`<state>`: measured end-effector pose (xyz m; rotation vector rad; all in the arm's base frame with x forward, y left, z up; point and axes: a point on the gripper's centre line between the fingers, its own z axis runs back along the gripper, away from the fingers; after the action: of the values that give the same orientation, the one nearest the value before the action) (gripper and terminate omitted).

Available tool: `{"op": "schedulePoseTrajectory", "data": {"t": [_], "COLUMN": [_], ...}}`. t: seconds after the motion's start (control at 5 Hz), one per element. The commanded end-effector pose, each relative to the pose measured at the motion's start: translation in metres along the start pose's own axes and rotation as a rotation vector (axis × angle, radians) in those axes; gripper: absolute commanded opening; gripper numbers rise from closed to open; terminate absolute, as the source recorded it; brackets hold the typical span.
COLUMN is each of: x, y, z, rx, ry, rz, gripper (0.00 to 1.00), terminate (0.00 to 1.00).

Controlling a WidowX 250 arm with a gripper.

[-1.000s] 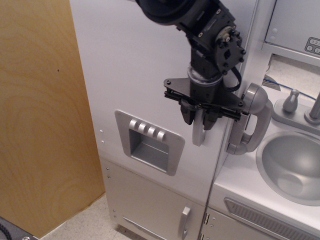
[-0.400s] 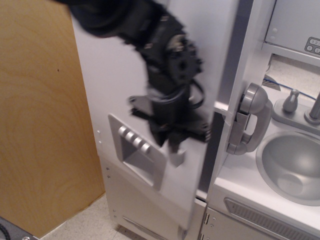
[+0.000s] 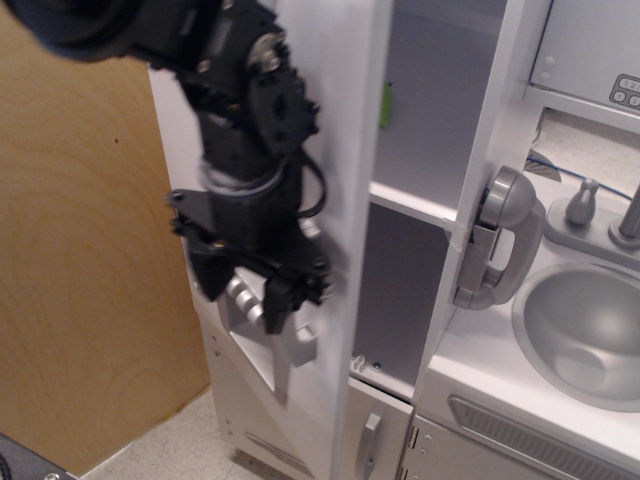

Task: Open fridge

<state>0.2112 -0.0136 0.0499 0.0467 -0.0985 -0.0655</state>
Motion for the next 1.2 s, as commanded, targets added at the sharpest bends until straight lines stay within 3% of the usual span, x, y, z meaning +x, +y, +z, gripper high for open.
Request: {"op": "schedulePoseTrajectory", "data": {"t": [0.0, 0.4, 0.6, 1.0], "x": [-0.022, -0.042, -0.037, 0.005], "y": [-0.017, -0.063, -0.094, -0.125], "z": [-0.002, -0.020, -0.026, -0.021], "rx": [0.026, 0.002, -0.022, -0.065], "ry": [-0.025, -0.037, -0.001, -0.010], "rz": [-0.180, -0.240, -0.222, -0.121], "gripper": [1.00, 1.00, 1.00, 1.00], "terminate": [0.00, 0.00, 0.00, 0.00]}}
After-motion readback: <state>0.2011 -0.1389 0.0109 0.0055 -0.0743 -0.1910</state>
